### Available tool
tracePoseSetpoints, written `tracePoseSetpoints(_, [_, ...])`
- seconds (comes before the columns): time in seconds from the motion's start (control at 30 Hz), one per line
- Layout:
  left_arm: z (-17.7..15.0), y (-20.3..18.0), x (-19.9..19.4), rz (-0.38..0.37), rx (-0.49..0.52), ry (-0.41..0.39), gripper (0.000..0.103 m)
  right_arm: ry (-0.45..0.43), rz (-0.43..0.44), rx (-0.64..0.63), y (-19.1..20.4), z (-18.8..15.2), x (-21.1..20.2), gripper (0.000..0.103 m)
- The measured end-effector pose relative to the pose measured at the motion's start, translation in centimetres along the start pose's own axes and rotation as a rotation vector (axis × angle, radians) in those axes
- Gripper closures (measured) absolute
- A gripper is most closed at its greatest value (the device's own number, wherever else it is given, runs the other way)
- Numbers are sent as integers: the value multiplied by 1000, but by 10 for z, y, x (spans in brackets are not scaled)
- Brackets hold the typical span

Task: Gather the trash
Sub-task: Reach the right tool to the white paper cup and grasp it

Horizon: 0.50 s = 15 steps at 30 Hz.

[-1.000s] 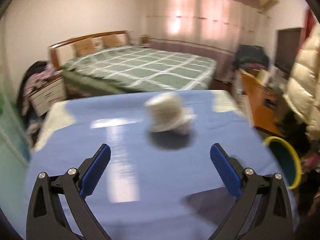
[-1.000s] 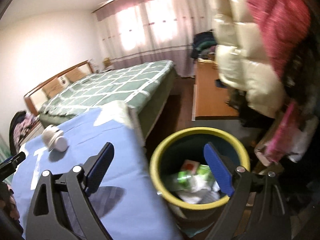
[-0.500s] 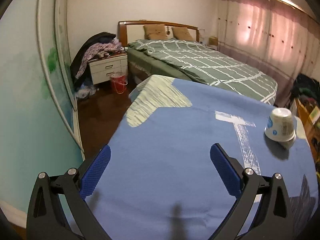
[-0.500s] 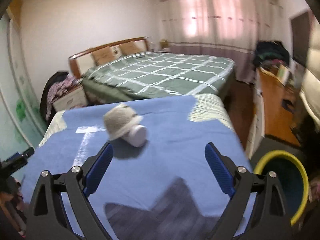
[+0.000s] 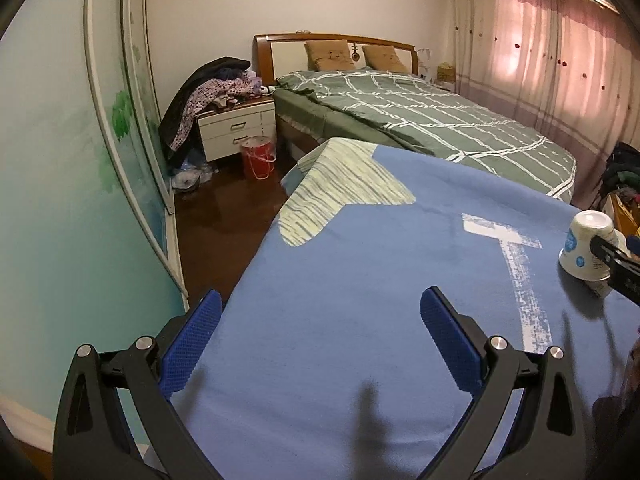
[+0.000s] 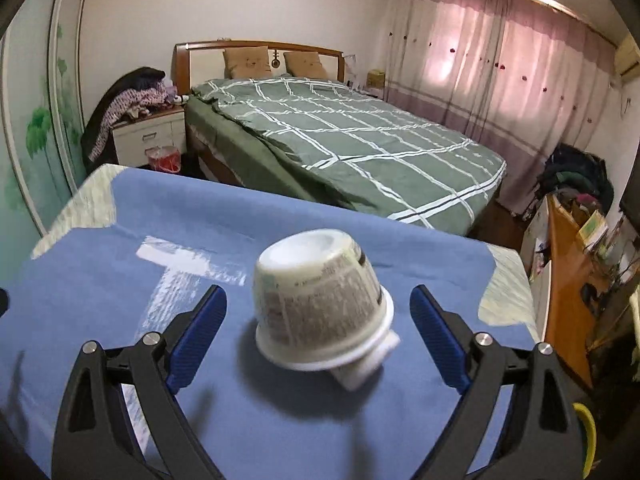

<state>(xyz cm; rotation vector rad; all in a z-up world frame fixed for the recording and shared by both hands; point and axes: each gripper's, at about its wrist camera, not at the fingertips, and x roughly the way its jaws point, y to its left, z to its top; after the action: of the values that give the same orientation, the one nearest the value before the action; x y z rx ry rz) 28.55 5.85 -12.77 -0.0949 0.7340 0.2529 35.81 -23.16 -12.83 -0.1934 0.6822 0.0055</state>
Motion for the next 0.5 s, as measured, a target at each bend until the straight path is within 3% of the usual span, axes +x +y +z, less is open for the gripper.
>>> tracePoseSetpoints(0.23, [-1, -7, 7, -3, 20, 13, 5, 34, -34, -62, 13, 6, 28, 15])
tracePoseSetpoints(0.33, [-2, -6, 5, -9, 15, 18, 5, 51, -50, -90, 19, 5, 37, 26])
tracePoseSetpoints(0.5, [-2, -6, 5, -11, 18, 17, 5, 55, -37, -68, 14, 6, 38, 27])
